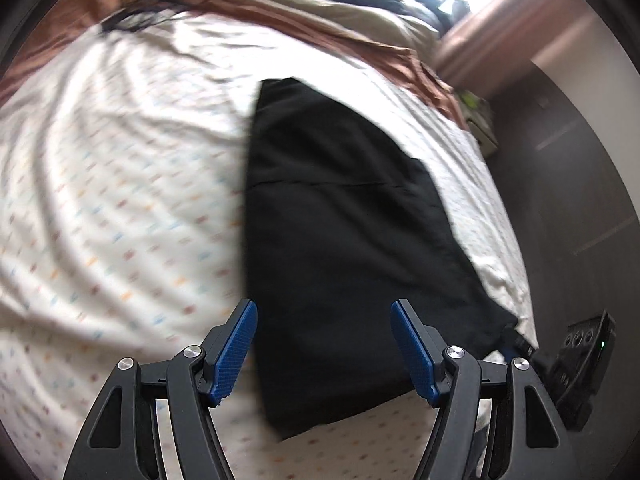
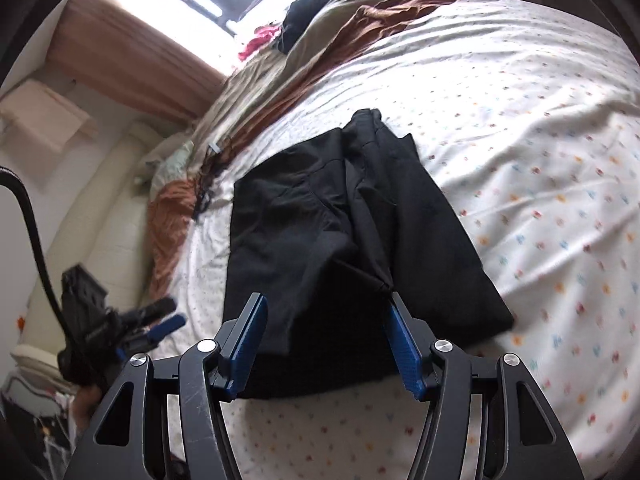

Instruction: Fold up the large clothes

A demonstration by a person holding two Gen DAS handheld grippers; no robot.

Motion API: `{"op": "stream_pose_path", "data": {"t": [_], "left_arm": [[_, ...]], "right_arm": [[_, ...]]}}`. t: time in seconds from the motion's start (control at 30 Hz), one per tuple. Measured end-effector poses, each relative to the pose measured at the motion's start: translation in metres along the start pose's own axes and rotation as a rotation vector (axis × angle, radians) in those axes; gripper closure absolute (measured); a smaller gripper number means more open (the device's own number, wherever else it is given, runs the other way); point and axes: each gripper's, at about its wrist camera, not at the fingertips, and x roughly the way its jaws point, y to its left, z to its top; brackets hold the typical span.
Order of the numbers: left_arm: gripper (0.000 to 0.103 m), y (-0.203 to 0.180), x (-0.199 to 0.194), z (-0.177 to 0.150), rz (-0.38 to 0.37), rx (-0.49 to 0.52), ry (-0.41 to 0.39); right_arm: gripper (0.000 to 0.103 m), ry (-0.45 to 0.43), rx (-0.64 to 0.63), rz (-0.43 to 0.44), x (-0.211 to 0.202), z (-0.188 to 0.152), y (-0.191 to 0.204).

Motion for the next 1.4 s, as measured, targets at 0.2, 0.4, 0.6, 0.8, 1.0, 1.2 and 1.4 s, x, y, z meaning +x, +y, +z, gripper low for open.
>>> {"op": "stream_pose_path", "data": {"t": [0.2, 0.4, 0.6, 0.8, 1.0, 1.2, 1.4], "left_arm": [[0.032, 0.028, 0.006, -0.019, 0.029, -0.055, 0.034], [0.033, 0.025, 0.028, -0.036, 0.010, -0.049, 0.095], [0.033, -0.002, 0.039, -0.042, -0.047, 0.002, 0.118], [0.039, -0.029, 0.053, -0.044, -0.058, 0.068, 0.136], [0.039, -0.042, 0.054, -0.047, -0.016, 0.114, 0.127], [0.039, -0.035, 0.054, -0.053, -0.022, 0.099, 0.111], [0.042, -0.032, 0.053, -0.053, -0.023, 0.088, 0.113]], "right_arm": [[0.087, -0.016, 0.028, 0.001, 0.011, 0.004, -0.016], [0.093, -0.049, 0.050, -0.023, 0.003, 0.000, -0.041], [0.094, -0.048, 0.105, -0.033, 0.001, -0.009, -0.069], [0.095, -0.065, 0.127, -0.075, 0.000, -0.013, -0.080], [0.083, -0.004, 0.136, -0.099, 0.010, -0.008, -0.085], [0.074, 0.035, 0.107, -0.100, 0.013, -0.003, -0.081], [0.038, 0.002, 0.068, -0.154, 0.002, -0.003, -0.078]]}}
